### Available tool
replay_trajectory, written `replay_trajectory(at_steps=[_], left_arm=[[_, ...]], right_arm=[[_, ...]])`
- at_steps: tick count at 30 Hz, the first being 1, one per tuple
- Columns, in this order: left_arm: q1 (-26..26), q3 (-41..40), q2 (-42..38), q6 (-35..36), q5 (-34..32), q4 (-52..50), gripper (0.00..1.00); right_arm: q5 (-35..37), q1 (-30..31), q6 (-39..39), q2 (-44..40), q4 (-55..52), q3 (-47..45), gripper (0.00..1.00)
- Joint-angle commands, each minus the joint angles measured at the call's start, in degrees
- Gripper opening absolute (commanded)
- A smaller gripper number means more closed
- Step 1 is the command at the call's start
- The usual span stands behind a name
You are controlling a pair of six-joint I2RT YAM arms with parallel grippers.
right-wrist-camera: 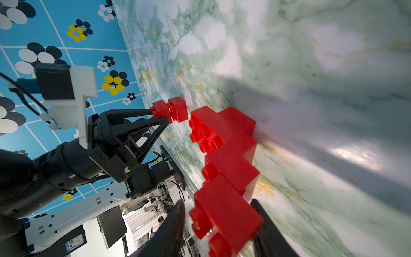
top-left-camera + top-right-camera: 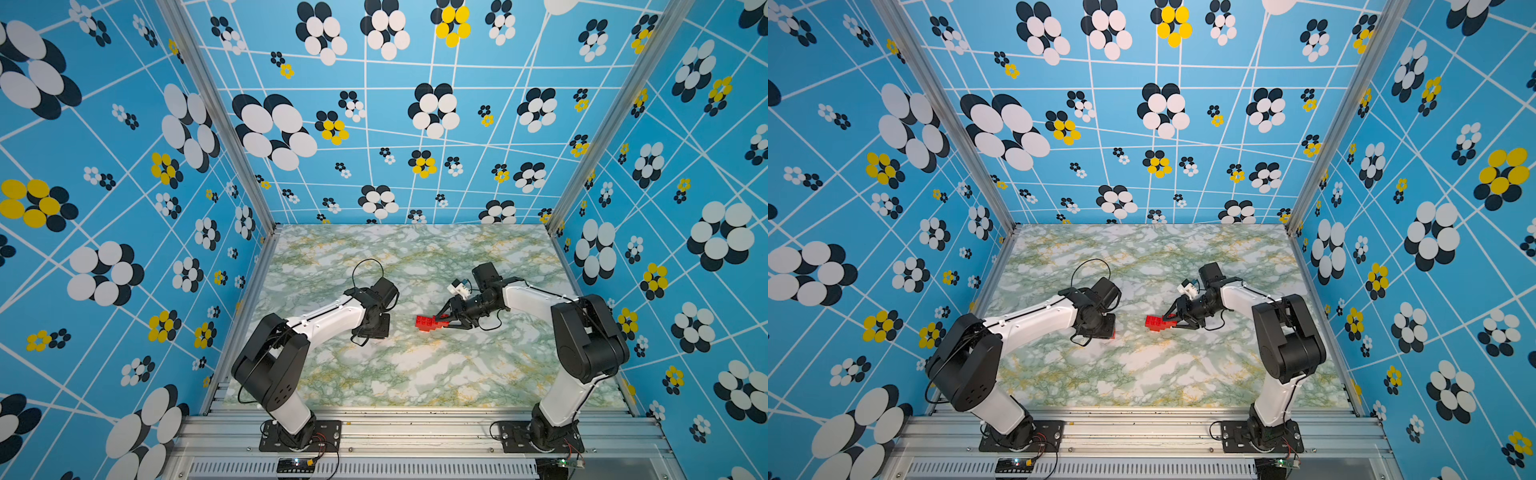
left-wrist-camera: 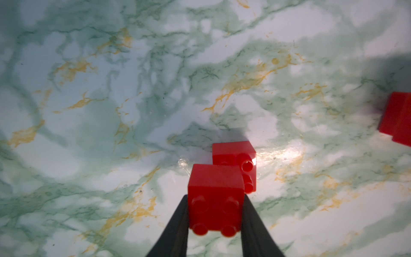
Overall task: Assemble the letter v with lego
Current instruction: Assemble the lego brick with the lego brick.
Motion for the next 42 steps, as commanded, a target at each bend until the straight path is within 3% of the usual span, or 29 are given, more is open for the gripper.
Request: replay_trajectory(at_steps=[1, 10, 29, 42], left_arm=[[-0.44, 1.24, 0.98, -1.31, -1.42, -2.06, 0.16], [-0.05, 1.91, 1.91, -1.88, -3.47, -2.80, 0.13], [0.21, 3.38, 5.08, -1.25, -1.47, -2.10, 0.10], [0.65, 3.51, 6.26, -7.13, 0.26, -4.33, 0.04]], right_arm=[[0.70, 0.49, -0.78, 0.98, -1.63, 1.25, 0.49], [0.74, 0.49, -0.86, 0.75, -1.71, 1.17, 0.49], [0.97, 0.48, -1.22, 0.92, -1.95, 1.15, 0.49], [1.39, 0.48, -1.31, 1.04, -2.36, 1.46, 0.49]])
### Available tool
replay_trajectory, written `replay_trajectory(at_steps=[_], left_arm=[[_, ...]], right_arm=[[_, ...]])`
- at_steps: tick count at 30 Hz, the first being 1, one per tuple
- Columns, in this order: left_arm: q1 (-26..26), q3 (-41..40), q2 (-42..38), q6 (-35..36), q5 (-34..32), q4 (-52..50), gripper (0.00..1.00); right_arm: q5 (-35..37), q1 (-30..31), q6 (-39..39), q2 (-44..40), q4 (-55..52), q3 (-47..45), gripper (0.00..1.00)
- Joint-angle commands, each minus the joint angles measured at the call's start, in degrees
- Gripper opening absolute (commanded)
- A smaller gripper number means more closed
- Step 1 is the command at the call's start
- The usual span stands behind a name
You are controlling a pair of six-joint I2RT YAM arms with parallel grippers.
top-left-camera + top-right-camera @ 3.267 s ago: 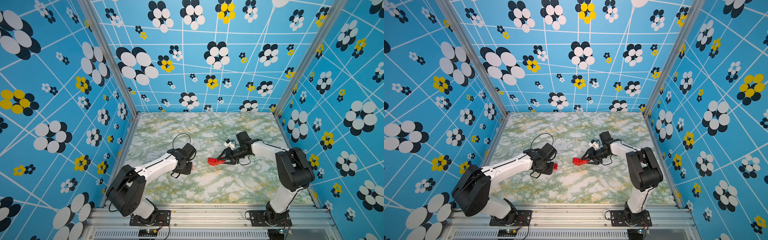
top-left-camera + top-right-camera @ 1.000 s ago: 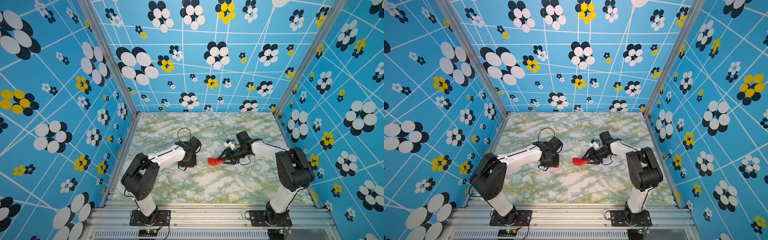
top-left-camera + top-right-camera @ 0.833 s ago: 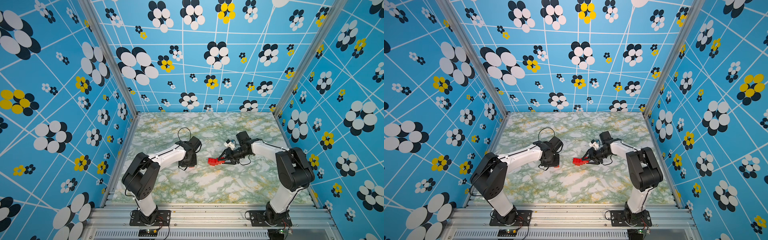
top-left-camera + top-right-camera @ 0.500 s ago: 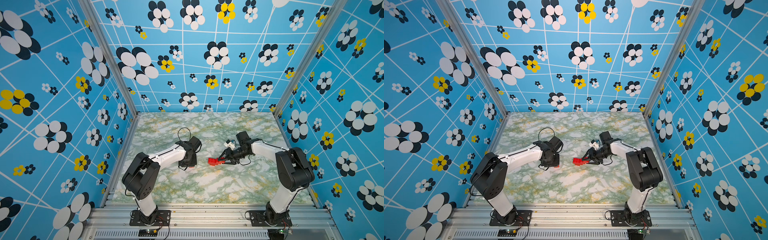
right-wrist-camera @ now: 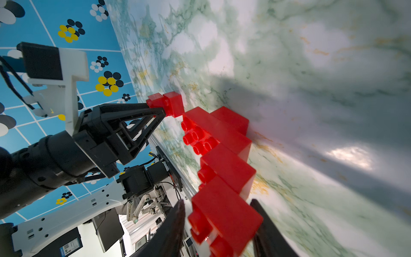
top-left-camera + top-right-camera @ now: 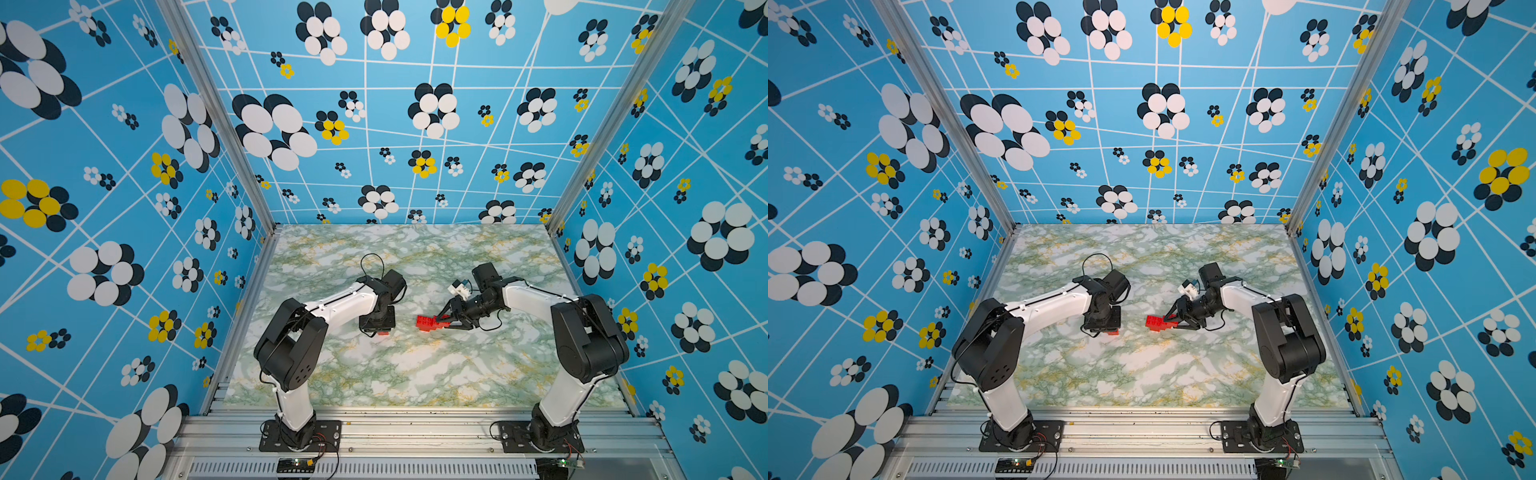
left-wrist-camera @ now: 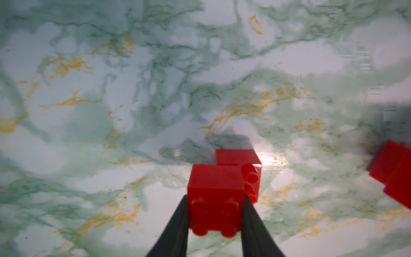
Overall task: Assemble the letter v with lego
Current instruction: Assemble the lego brick with the lego brick.
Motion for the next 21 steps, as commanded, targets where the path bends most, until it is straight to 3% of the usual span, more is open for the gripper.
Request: replay_trajectory(at_steps=[1, 21], left_arm=[[0.52, -0.12, 2.56, -2.94, 1.26, -3.23, 0.04], [0.88, 1.18, 5.22, -4.45, 2.47, -4.89, 0.00]], right_arm=[[1.00, 0.50, -1.36, 0.99, -2.25, 1.38, 0.49], [1.19, 0.51, -1.71, 1.24, -2.24, 1.34, 0.49]])
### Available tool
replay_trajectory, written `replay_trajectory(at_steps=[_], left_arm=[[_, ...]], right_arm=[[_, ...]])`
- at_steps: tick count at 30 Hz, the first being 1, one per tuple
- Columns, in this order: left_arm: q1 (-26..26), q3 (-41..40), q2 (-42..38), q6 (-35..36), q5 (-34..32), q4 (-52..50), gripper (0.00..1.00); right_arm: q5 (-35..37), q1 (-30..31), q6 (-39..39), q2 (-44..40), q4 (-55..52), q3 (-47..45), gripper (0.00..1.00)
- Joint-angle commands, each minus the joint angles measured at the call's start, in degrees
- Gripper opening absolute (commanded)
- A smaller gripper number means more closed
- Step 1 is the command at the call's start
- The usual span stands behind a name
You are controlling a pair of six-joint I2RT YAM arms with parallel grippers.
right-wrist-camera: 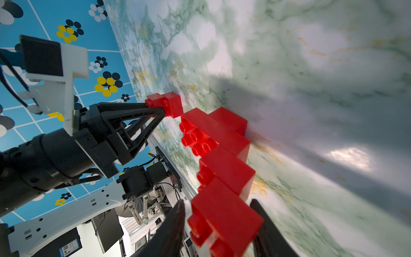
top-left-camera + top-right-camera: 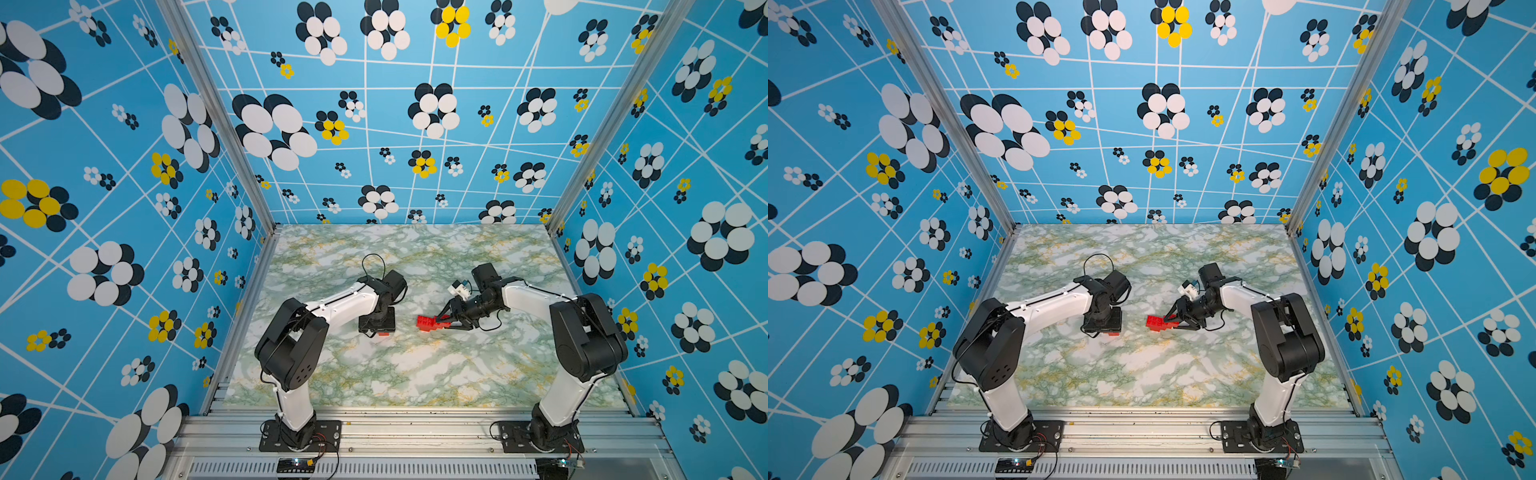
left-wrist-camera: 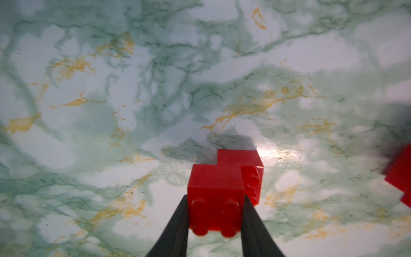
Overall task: Assemble the letter v with lego
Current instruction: Assemble the lego brick with the lego brick, then adjust the lego brick at the center of the board.
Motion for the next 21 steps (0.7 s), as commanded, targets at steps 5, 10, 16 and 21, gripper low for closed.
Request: replay_trajectory(at_steps=[5, 10, 16, 21], left_arm=[[0.17, 3.16, 4.82, 0.99, -0.51, -8.18, 0.00], [-0.47, 4.85, 6.51, 1.79, -1.71, -10.68, 0.00], [-0.91, 4.35, 5.04, 1.84, -2.08, -8.90, 0.12], [-0.79, 4.29, 2.12, 2.29, -1.49, -7.44, 0.60]], right_arm=[[0.42, 0.56, -1.29, 1.15, -1.30, 1.14, 0.49], [0.52, 0.55, -1.29, 1.29, -1.34, 1.44, 0.49], [0.38, 0.59, -1.23, 1.43, -1.32, 1.53, 0.49], [0.32, 0.59, -1.18, 1.42, -1.25, 1.49, 0.49]])
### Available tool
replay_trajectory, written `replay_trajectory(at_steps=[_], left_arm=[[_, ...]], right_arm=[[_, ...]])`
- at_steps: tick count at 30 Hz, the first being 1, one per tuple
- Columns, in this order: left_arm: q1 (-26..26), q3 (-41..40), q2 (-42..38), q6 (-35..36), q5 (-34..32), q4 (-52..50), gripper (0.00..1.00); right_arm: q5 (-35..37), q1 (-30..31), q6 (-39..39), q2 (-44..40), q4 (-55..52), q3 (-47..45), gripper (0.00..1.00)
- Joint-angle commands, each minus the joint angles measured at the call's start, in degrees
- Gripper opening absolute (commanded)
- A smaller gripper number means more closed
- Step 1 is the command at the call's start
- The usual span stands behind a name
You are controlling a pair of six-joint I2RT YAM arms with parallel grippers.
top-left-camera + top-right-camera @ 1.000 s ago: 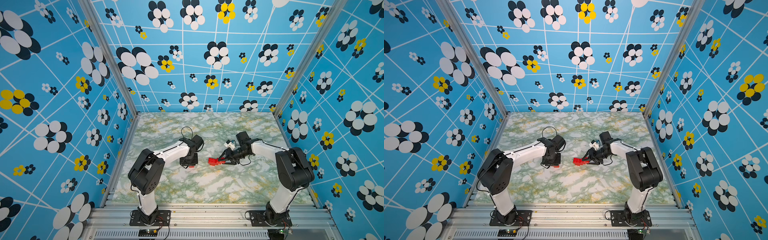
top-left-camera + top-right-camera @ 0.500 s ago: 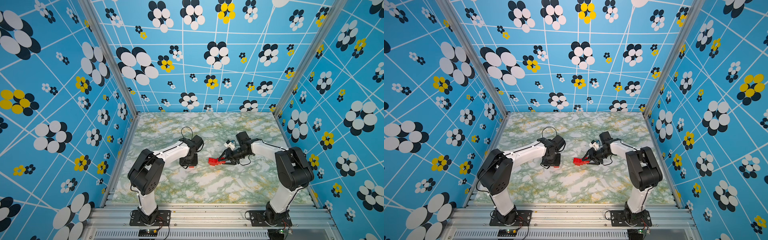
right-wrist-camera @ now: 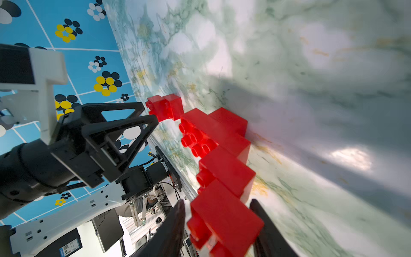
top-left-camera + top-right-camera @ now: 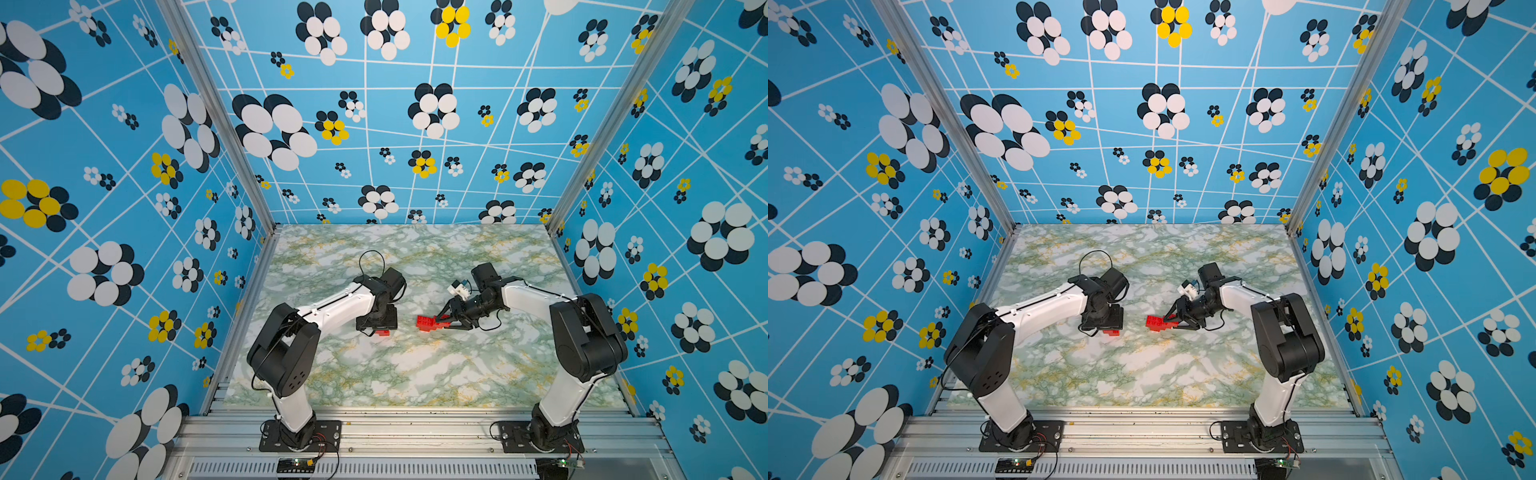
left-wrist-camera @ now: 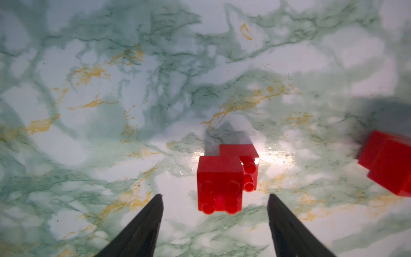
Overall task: Assemble the letter v with lego
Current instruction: Adjust the lego brick at the center of the board.
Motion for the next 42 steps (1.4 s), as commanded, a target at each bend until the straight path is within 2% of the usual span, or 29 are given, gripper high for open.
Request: replay_trajectory(at_steps=[1, 5, 12, 19, 22, 32, 42], left_arm=[[-0.23, -1.13, -2.39, 1.00, -0.15, -0.88, 0.64], [-0.27, -1.06, -5.89, 1.21, -0.06, 0.30, 0.75], [1.44, -3.15, -10.40, 4.30, 2.96, 6.27, 0.77], [7.72, -10.68, -11.21, 9.23, 10.08, 22.01, 0.59], [9.39, -12.76, -10.96, 10.75, 12.58, 27.82, 0.59], [9.53, -15.34, -9.28, 9.96, 18.76, 31.28, 0.62], [8.68, -17.81, -12.64, 7.10, 18.43, 27.22, 0.60]], right_arm=[[0.10, 0.59, -1.20, 0.89, -1.24, 1.39, 0.49], [0.06, 0.66, -1.09, 0.42, -1.70, 1.71, 0.49], [0.33, 0.72, -1.20, -0.10, -2.43, 2.02, 0.49], [0.65, 0.84, -1.36, -0.70, -3.29, 2.27, 0.49], [0.87, 0.84, -1.73, -0.87, -4.15, 2.61, 0.49], [1.08, 0.95, -1.60, -1.09, -4.25, 3.12, 0.50], [1.16, 0.94, -1.64, -0.92, -4.38, 3.49, 0.50]])
